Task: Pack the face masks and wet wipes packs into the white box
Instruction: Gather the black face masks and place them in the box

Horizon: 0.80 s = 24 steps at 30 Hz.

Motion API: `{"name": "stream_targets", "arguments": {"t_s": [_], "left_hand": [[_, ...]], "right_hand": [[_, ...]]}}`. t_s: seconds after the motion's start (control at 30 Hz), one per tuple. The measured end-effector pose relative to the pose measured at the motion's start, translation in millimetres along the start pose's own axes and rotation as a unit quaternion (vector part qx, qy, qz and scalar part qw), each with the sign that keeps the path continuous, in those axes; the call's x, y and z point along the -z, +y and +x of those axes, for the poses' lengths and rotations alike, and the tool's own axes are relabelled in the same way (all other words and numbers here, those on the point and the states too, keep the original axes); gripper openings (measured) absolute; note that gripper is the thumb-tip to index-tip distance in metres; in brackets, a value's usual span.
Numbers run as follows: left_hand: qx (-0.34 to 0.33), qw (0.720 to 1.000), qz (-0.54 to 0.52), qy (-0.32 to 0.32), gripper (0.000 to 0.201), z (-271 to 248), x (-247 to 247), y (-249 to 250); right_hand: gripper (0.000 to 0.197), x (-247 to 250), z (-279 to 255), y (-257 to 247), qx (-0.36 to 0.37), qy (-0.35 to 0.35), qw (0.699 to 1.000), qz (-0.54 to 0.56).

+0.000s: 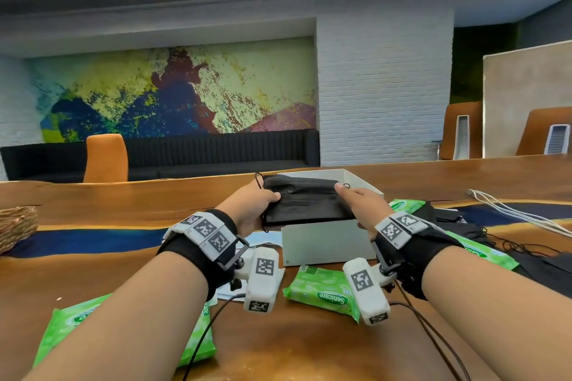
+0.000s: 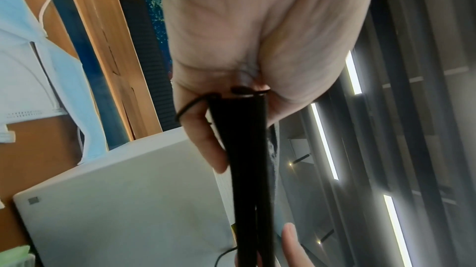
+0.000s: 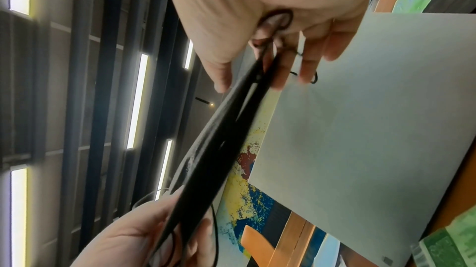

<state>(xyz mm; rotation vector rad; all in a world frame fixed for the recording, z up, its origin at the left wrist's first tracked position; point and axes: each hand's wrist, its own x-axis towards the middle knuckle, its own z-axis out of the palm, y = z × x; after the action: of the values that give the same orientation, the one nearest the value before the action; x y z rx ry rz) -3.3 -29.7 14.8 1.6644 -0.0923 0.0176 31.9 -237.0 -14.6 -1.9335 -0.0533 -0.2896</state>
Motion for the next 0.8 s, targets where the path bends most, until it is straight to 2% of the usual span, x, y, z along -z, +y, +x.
{"name": "stream_targets", "arguments": {"t_s": [0.1, 0.17, 0.23, 0.37, 0.47, 0.6, 0.7, 0.8], "left_hand": [[-0.028, 0.999, 0.005, 0.015, 0.018, 0.3, 1.5, 3.0], [-0.038, 0.999, 0.009, 0.013, 0.019, -0.2, 3.4, 5.9], [-0.053, 0.998, 0.001, 0.012, 0.022, 0.1, 3.9, 9.3], [-0.097, 0.991, 0.008, 0.088, 0.022, 13.0, 9.6, 22.2], [-0.090, 0.986, 0.023, 0.140, 0.033, 31.3, 19.5, 34.0], [-0.063, 0.986, 0.023, 0.150, 0.042, 57.7, 24.0, 46.8], [-0.050, 0.987, 0.026, 0.151, 0.049, 82.1, 19.3, 56.3], [-0.033, 0.988, 0.021, 0.148, 0.049, 114.2, 12.3, 69.1]], "right_hand": [[0.053, 3.8, 0.6, -0.6, 0.006, 0.005, 1.000, -0.014], [0.049, 4.8, 3.5, 0.2, 0.009, 0.032, 0.999, -0.008], [0.055, 6.6, 8.6, 2.0, 0.009, 0.059, 0.998, -0.017], [0.033, 14.5, 15.2, 2.8, 0.040, 0.119, 0.992, -0.001], [0.019, 24.9, 20.7, 5.9, 0.066, 0.150, 0.985, -0.055], [0.009, 37.8, 35.5, 11.9, 0.086, 0.079, 0.977, -0.178], [0.021, 41.5, 45.1, 16.8, 0.094, 0.005, 0.960, -0.262], [0.026, 43.4, 54.7, 20.9, 0.100, -0.045, 0.948, -0.300]]}}
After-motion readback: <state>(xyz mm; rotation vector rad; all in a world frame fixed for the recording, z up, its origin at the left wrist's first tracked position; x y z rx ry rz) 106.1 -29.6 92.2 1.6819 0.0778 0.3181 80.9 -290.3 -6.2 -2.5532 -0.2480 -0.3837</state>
